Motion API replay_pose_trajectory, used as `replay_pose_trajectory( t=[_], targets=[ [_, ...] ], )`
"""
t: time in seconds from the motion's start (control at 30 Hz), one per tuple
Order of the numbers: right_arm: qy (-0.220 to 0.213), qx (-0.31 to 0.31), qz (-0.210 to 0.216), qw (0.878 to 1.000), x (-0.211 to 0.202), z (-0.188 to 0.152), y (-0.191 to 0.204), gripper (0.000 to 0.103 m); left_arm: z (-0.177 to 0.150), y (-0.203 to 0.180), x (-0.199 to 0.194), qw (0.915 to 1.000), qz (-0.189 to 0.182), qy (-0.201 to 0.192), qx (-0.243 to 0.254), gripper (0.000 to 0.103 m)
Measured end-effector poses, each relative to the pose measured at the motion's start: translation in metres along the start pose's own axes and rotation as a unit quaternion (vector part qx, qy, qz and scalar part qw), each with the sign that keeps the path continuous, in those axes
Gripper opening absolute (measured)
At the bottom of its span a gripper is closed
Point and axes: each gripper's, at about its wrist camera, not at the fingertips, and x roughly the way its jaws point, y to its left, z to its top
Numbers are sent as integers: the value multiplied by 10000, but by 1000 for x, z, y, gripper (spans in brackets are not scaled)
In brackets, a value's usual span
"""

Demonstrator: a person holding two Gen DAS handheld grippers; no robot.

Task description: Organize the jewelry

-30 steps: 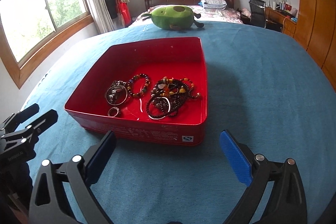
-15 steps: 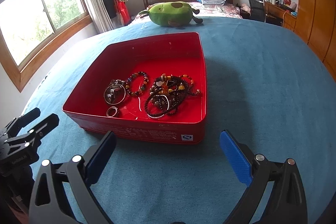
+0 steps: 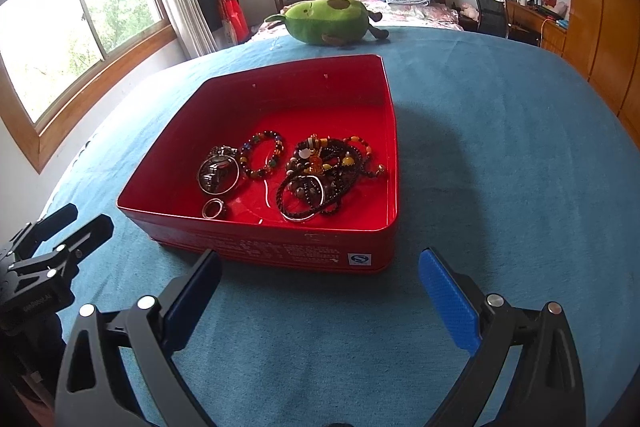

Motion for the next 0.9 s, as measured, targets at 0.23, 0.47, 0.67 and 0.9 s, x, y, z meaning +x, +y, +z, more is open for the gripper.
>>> replay_pose_trajectory(
  t=[0.23, 0.47, 0.67, 0.9],
  targets=[
    [10, -4, 14, 10000, 1, 0, 1, 99, 0, 0, 1, 10000, 1, 14, 11, 96],
    [7, -4, 8, 10000, 1, 0, 1, 99, 0, -1, 2, 10000, 20, 31, 31, 96],
    [6, -3, 7, 10000, 1, 0, 1, 99, 0, -2, 2, 10000, 18, 35, 47, 96],
    [22, -18, 3, 10000, 2, -1, 1, 99, 0, -2, 2, 10000, 17, 38, 37, 96]
  ],
)
